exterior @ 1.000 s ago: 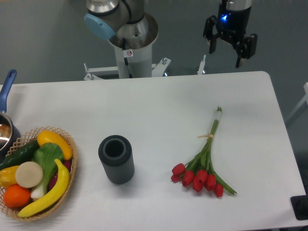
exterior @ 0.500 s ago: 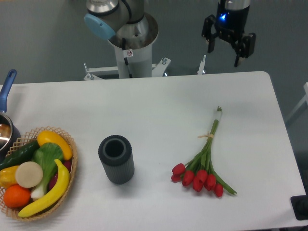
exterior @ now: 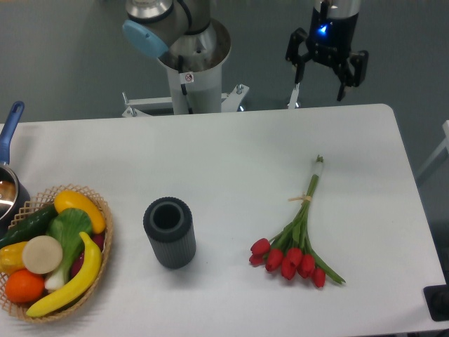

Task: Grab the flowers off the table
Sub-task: 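Open the gripper and start moving it toward the red tulip bundle, then lower the open gripper over the tulip stems above the tie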

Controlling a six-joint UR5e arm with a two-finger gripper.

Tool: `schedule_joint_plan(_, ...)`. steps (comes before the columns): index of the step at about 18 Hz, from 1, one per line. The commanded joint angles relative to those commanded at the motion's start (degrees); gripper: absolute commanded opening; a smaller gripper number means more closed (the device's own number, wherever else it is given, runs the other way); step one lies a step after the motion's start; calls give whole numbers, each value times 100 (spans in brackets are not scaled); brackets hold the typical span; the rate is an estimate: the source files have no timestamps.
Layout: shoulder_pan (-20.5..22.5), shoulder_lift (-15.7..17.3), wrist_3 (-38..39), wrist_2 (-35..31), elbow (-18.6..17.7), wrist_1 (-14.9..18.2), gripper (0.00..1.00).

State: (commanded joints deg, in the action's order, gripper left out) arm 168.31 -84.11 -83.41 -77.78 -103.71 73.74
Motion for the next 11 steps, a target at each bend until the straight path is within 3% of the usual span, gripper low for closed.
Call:
schedule_joint_plan(5, -18, -254, 140, 44, -141, -131, 100)
schedule_joint_plan(11, -386, -913, 1467, 466, -53, -922, 100)
